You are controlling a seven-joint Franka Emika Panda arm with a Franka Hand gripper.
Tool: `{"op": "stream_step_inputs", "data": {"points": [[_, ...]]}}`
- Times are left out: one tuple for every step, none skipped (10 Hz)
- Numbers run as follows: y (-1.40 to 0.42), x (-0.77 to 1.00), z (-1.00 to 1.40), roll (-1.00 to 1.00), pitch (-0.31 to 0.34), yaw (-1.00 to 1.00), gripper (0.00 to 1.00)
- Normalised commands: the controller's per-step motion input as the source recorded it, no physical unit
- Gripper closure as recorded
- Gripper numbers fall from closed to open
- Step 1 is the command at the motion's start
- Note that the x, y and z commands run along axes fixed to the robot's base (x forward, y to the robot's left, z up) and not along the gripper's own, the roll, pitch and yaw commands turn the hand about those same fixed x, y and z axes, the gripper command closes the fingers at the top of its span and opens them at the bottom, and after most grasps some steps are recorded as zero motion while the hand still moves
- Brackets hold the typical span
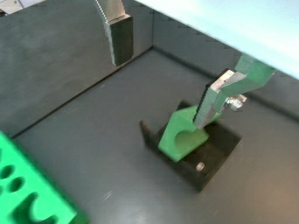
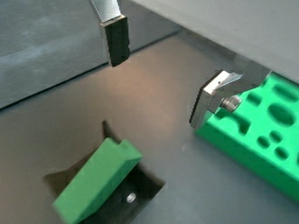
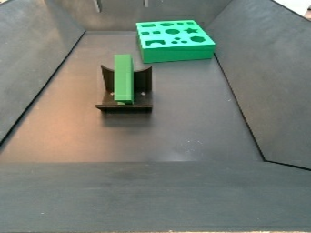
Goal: Pick up the arch object. Move up. Place the arch object on the fixture. Regrasp the arch object. Rotate the arch object. Move to above the board. Insert the arch object.
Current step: Regrasp the arch object.
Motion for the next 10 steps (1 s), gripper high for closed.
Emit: {"op": "stream_step_inputs", "data": {"points": [[-0.02,-0.02,0.01,1.0,0.01,0.04,0.0],[-0.02,-0.02,0.0,1.0,0.009,0.04,0.0],[-0.01,-0.02,0.01,1.0,0.011,0.05,0.0],[-0.02,-0.01,0.01,1.0,0.016,0.05,0.0],[-0.02,0.0,0.01,1.0,0.021,0.05,0.0],[-0.02,0.02,-0.01,1.0,0.029,0.05,0.0],[-0.02,0.03,0.0,1.0,0.037,0.06,0.0],[-0.02,0.05,-0.01,1.0,0.053,0.06,0.0],[-0.03,0.06,-0.01,1.0,0.062,0.07,0.0],[-0.03,0.09,-0.01,1.0,0.094,0.08,0.0]]}}
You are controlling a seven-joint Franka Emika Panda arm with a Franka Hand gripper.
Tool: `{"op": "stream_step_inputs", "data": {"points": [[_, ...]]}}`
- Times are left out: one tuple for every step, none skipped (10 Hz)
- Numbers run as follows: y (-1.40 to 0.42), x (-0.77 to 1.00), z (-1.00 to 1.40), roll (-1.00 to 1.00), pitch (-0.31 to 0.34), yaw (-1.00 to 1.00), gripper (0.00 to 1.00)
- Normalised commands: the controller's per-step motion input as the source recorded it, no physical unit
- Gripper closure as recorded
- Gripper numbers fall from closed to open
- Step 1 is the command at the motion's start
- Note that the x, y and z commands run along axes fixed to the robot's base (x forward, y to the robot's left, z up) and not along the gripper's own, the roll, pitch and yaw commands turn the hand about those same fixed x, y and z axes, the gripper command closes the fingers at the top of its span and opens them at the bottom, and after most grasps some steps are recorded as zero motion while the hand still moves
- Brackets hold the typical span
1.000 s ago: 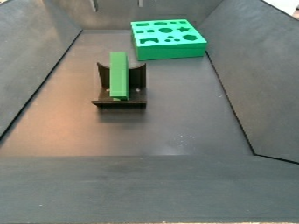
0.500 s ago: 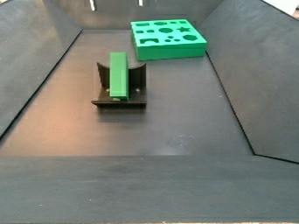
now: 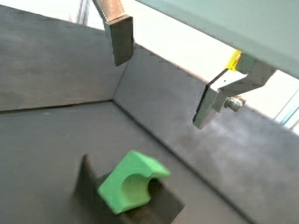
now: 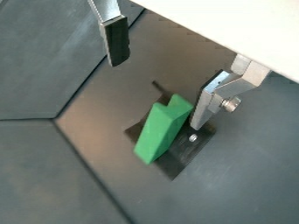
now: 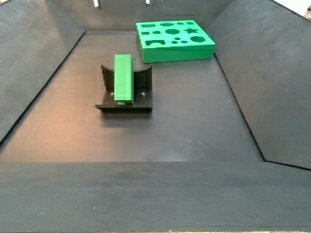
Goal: Pick up the arch object. Move up. Place the arch object on the fixture. Regrasp the arch object. Rotate the arch object. Move to above the board. Insert the arch object.
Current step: Regrasp the arch object.
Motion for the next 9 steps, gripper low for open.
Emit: {"op": "stream_step_inputs", "data": {"points": [[-0.03,0.09,-0.01,1.0,0.11,0.09,0.0],[-0.04,0.1,-0.01,1.0,0.143,0.12,0.0],[-0.04,0.1,-0.01,0.96,0.161,0.14,0.0],[-0.04,0.1,-0.02,0.76,0.146,0.16,0.0],[-0.04,0.1,-0.02,0.5,0.122,0.17,0.0],[-0.03,0.1,-0.01,0.34,0.102,0.18,0.0],[-0.03,0.08,0.0,0.24,0.072,0.18,0.0],[0.07,0.03,-1.0,0.31,-0.002,0.19,0.0],[0.07,0.03,-1.0,0.29,-0.023,0.18,0.0]]}}
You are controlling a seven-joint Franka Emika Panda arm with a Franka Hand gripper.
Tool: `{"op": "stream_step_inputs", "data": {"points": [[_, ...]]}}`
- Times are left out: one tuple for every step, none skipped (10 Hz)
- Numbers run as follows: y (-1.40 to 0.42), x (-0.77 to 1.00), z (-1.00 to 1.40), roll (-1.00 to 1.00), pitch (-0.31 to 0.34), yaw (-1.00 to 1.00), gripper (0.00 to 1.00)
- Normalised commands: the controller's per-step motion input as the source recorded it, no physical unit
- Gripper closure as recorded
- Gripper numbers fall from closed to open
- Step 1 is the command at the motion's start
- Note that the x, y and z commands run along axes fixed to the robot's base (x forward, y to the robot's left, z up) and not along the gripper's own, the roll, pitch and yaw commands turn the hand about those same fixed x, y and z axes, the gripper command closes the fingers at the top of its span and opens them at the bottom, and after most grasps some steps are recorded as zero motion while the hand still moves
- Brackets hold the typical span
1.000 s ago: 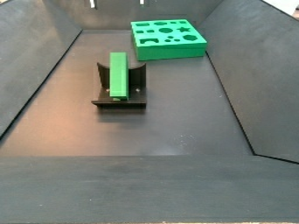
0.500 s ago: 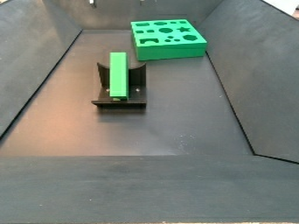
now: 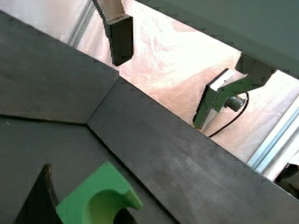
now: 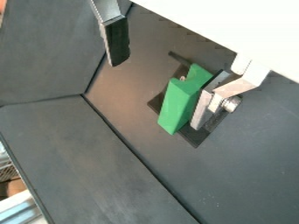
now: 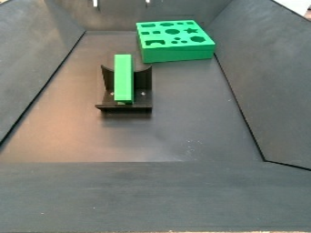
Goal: Pick up the arch object. Move up. Place the arch object on the fixture. Regrasp the arch object. Rotate the arch object. Move to above the board. Insert the arch object.
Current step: Regrasp the arch object.
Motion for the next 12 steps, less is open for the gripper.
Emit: {"op": "stream_step_inputs", "data": {"points": [[0.06,0.04,-1.0,0.24,-0.048,0.15,0.0],[0.06,0.05,-1.0,0.21,-0.057,0.13,0.0],[0.05,0.07,-1.0,0.13,-0.077,0.08,0.0],[0.05,0.08,-1.0,0.11,-0.084,0.07,0.0],[0.04,0.09,-1.0,0.08,-0.089,0.04,0.0],[0.04,0.1,-1.0,0.06,-0.092,0.02,0.0],[0.04,0.1,-1.0,0.06,-0.08,0.0,0.0],[0.03,0.11,-1.0,0.07,-0.068,-0.01,0.0],[0.02,0.1,-0.8,0.06,-0.045,-0.02,0.0],[0.01,0.09,-0.7,0.06,-0.038,-0.02,0.0],[0.01,0.08,-0.51,0.06,-0.023,-0.02,0.0],[0.0,0.07,-0.32,0.06,-0.008,-0.01,0.0]]}}
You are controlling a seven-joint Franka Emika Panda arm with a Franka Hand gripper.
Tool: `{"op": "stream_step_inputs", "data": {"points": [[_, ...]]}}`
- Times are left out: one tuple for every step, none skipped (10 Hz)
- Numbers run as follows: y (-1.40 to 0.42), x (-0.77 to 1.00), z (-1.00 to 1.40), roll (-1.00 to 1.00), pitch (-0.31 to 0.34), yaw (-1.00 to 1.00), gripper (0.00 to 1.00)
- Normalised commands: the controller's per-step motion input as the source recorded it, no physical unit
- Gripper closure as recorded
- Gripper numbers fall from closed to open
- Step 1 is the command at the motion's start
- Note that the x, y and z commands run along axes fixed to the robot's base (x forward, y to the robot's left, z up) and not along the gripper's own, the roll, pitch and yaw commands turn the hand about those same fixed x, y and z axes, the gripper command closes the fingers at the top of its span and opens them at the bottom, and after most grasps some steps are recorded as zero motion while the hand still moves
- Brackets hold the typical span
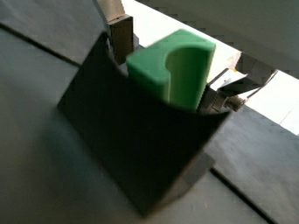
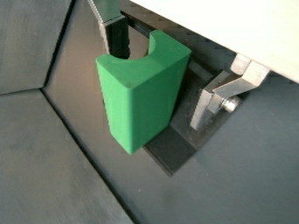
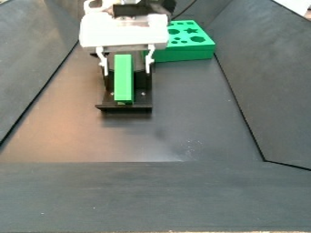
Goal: Pick up the arch object. Move up. Place the arch object on the fixture. Regrasp the arch object. Rotate the arch object. Move to above the board. Insert the arch object.
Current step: Regrasp the arch object, then rotate the arch object.
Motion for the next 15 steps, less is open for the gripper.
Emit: {"op": "stream_step_inputs", "data": {"points": [[0.0,0.04,-0.21,0.05,0.013,0.0,0.0],[-0.01,0.02,-0.19,0.05,0.005,0.0,0.0],[-0.01,0.02,-0.18,0.05,0.005,0.01,0.0],[-0.01,0.02,-0.18,0.05,0.005,0.01,0.0],[-0.01,0.02,-0.18,0.05,0.005,0.01,0.0],[-0.01,0.02,-0.18,0.05,0.005,0.01,0.0],[0.0,0.0,0.0,0.0,0.0,0.0,1.0],[0.11,-0.88,1.0,0.0,0.0,0.0,1.0],[0.11,-0.88,1.0,-0.03,-0.026,0.01,1.0],[0.11,-0.88,1.0,-0.07,-0.043,0.02,1.0],[0.1,-0.88,1.0,-0.08,-0.056,0.02,1.0],[0.1,-0.88,1.0,-0.09,-0.071,0.01,1.0],[0.09,-0.89,1.0,-0.1,-0.083,0.0,1.0],[0.09,-0.91,1.0,-0.11,-0.095,-0.01,1.0],[0.08,-0.92,1.0,-0.12,-0.103,-0.04,1.0]]}}
